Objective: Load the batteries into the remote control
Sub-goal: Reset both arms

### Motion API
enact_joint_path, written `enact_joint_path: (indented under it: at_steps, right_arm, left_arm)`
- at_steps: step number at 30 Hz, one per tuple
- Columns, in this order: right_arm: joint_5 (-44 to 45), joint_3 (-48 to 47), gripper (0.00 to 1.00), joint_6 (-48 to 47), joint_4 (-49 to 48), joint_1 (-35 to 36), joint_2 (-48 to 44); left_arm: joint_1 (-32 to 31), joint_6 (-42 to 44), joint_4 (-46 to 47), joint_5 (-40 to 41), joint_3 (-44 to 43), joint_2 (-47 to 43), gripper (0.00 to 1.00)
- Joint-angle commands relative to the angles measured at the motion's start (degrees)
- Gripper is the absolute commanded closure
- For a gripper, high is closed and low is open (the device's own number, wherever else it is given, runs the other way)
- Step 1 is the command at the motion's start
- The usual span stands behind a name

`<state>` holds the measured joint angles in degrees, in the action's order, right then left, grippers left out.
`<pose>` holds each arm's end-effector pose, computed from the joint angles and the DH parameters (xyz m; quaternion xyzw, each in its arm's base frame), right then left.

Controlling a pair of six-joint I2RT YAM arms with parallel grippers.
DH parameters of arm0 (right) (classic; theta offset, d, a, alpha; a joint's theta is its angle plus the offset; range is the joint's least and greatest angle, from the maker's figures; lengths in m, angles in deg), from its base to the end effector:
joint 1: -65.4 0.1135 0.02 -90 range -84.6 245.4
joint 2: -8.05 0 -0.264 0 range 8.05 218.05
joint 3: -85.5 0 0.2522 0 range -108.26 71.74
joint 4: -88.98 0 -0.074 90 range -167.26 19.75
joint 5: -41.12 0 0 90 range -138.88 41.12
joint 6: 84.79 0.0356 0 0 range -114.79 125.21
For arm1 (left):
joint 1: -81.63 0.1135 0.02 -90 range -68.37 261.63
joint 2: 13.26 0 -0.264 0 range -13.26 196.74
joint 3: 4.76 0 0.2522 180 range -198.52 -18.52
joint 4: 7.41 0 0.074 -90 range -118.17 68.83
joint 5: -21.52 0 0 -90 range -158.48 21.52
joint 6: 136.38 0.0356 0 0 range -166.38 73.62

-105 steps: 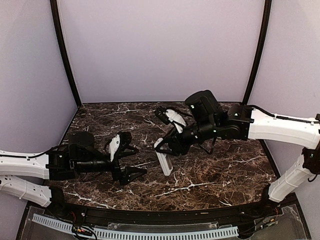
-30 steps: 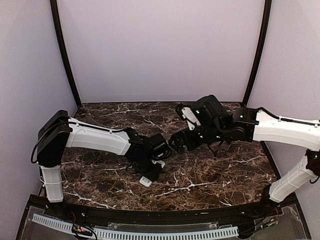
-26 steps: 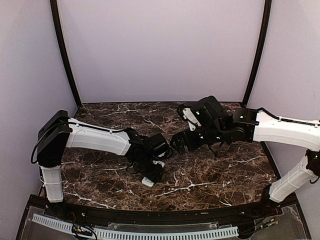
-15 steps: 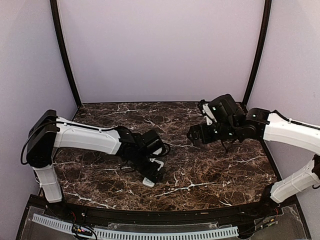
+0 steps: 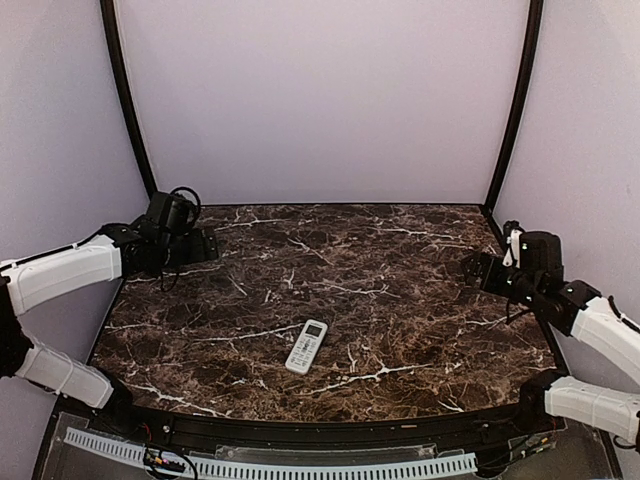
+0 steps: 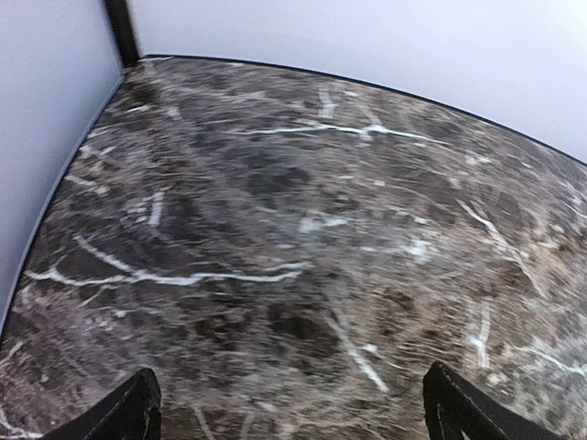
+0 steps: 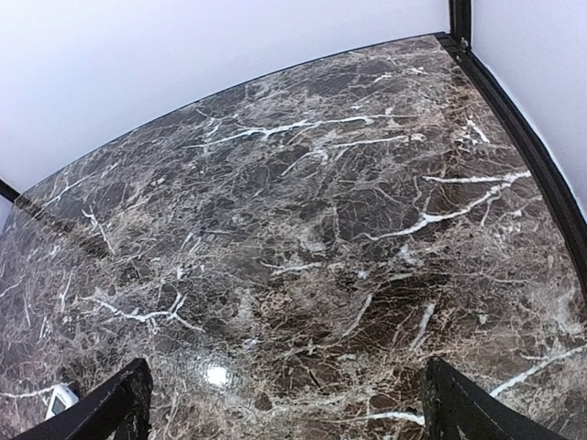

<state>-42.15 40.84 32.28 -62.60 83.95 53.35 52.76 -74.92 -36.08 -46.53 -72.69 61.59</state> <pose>0.1739 0.0540 0.2452 0.0936 0.8558 0.1496 0.4862 0.2590 -0.1276 0.2757 -0.0845 0.8734 -0.0671 0.4750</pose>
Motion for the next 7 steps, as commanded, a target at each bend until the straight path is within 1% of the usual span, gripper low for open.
enact_joint_path:
  at_steps: [1, 4, 7]
  right_arm:
    - [6.8, 3.0, 0.01, 3.8, -6.3, -0.5, -0.9]
    - [8.1, 4.8, 0.02, 2.9, -8.3, -0.5, -0.9]
    - [9.2, 5.6, 0.01, 2.4, -9.2, -0.6, -1.0]
  left_arm:
    - [6.8, -4.8, 4.8, 13.2, 7.2, -3.0, 0.01]
    - [10.0, -4.5, 7.9, 19.3, 10.6, -4.3, 0.01]
    - [11.1, -2.9, 10.9, 23.6, 12.2, -4.8, 0.01]
